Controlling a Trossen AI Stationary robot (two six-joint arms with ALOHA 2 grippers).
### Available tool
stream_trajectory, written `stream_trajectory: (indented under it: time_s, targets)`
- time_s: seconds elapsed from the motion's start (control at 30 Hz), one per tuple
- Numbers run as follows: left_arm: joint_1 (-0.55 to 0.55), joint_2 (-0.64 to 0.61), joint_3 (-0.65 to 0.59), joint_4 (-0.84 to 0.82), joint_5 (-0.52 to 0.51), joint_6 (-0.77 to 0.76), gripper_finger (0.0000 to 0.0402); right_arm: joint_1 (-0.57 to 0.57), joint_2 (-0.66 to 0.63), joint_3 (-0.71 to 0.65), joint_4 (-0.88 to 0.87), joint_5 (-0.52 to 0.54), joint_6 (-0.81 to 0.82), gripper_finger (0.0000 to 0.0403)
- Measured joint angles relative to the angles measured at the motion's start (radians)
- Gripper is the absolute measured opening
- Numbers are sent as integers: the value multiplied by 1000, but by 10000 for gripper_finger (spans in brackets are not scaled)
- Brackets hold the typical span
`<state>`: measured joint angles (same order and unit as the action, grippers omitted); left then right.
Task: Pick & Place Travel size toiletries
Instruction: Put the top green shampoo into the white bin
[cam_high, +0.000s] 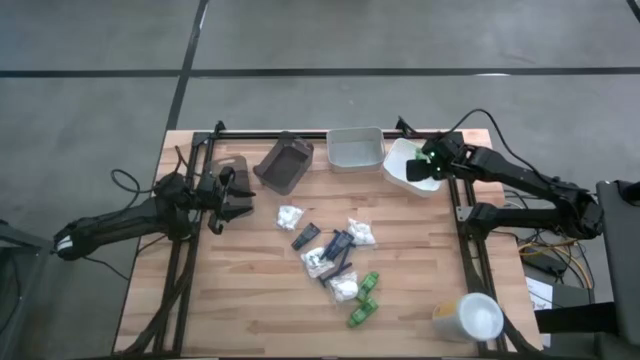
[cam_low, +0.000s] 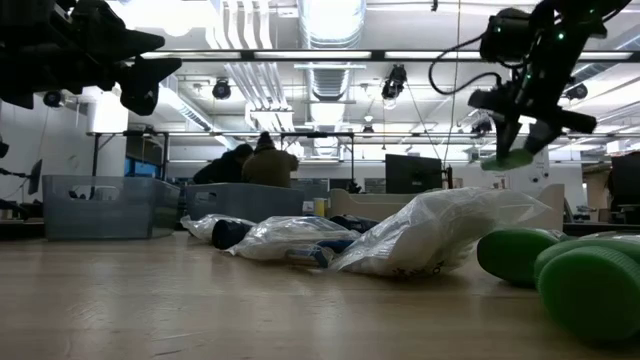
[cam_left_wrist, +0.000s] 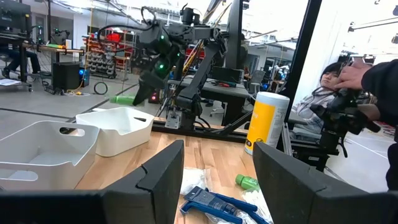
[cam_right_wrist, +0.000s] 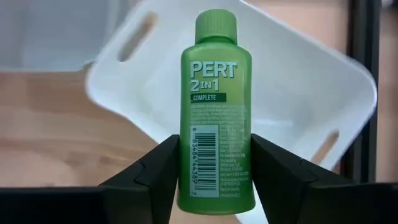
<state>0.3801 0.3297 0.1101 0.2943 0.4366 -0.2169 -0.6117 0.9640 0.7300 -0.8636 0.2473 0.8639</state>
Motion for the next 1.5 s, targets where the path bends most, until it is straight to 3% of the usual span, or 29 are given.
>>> stream_trajectory:
  time_s: [0.23, 0.5, 1.03, 1.5]
  targets:
    - [0, 0, 0, 0, 0, 0, 198, 0, 0, -94, 5, 0, 204, 173]
    - [0, 0, 0, 0, 0, 0, 198, -9, 0, -138, 22, 50, 287, 173]
    - [0, 0, 0, 0, 0, 0, 198, -11, 0, -127, 46, 44, 281, 210]
    - [0, 0, 0, 0, 0, 0, 198, -2, 0, -9, 49, 24, 94, 196]
